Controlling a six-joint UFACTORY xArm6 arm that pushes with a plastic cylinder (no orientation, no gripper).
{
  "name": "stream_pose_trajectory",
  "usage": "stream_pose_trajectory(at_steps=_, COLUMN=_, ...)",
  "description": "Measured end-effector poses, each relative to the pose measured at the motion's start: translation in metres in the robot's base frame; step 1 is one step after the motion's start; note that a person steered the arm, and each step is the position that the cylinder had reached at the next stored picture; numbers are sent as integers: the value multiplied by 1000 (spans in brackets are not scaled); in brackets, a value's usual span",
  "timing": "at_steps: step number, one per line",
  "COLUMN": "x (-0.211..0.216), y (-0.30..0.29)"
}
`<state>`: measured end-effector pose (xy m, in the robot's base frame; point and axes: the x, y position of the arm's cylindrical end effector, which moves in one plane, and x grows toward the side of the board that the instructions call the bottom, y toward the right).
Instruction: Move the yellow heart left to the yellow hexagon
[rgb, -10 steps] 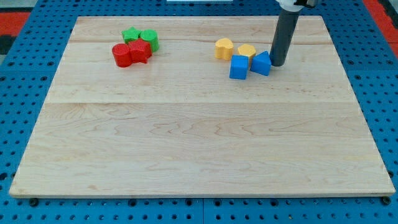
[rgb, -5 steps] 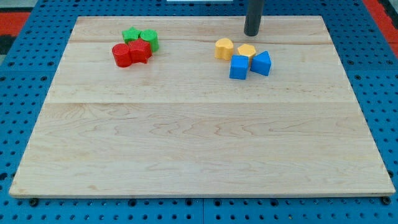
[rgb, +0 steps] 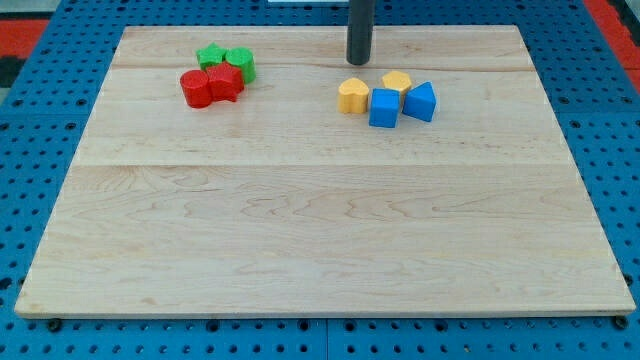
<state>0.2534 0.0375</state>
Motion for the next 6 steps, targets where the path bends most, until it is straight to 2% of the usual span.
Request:
stream_pose_trajectory(at_steps=1, x=25, y=-51)
stream_pose_trajectory(at_steps=2, x=89, y=-68)
stream_pose_trajectory(at_steps=3, x=112, y=-48)
stream_pose_trajectory(at_steps=4, x=95, y=-3)
stream_pose_trajectory(at_steps=5, x=89, y=3)
stream_pose_trajectory(at_steps=6, x=89, y=-48)
